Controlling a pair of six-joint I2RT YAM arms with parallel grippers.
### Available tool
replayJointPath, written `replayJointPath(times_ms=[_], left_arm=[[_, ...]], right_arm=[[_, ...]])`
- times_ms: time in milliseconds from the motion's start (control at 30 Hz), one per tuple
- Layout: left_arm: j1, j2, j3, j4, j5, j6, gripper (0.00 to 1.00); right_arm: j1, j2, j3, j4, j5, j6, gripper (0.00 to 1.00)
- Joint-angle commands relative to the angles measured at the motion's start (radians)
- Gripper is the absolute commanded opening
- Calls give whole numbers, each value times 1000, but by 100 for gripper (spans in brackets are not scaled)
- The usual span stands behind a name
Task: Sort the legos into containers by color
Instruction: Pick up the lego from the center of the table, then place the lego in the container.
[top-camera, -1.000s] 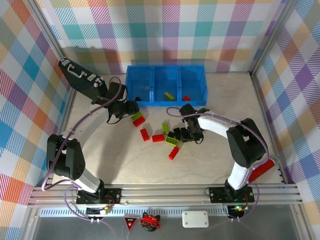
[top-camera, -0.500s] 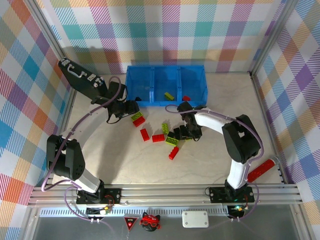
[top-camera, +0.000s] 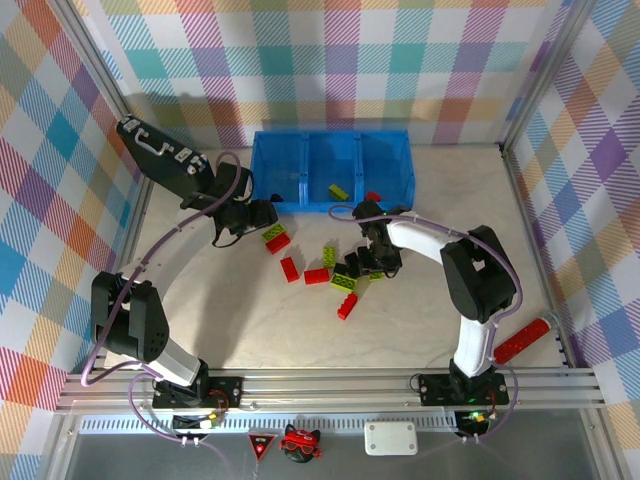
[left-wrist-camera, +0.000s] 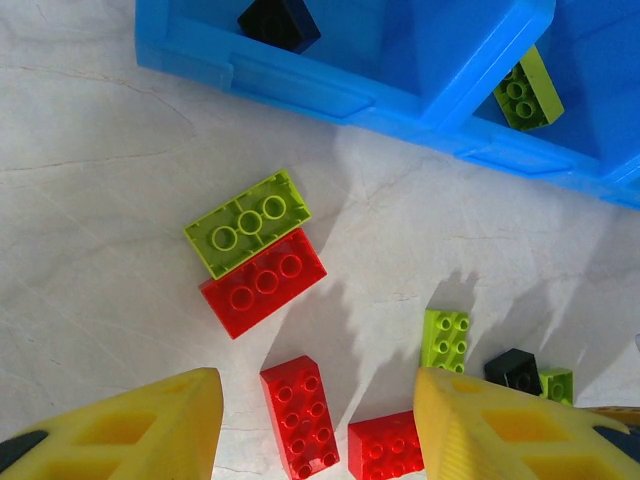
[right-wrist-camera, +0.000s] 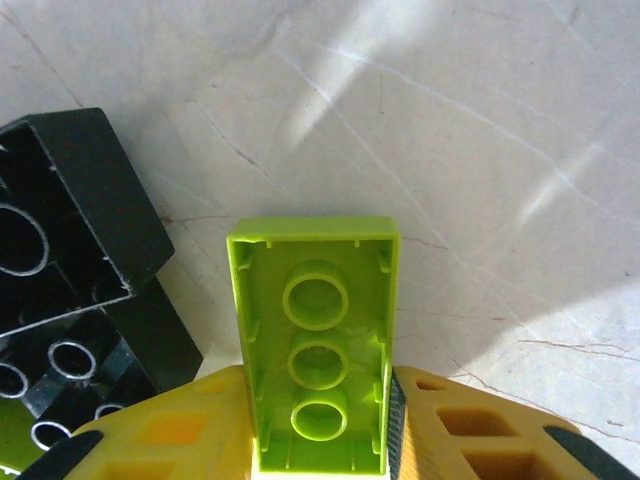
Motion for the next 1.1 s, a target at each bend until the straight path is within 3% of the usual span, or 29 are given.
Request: replayJointPath(times_ms=[0,433,767,1067], left_arm=[[3,-43,7,-25,-4,2,53],[-14,-143,-163,-20,-35,-19,56],[-89,-236,-304,-13,-60,-72,62],[-127,-330,-378,12,-121,-132,61]], right_arm=[[-8,-37,44,-50,17,-20,37],[-12,38,375,-139,-7,-99,37],[-23,312,815,-188,-83,-144,37],[-36,561,1141,-184,-125,-160,37]])
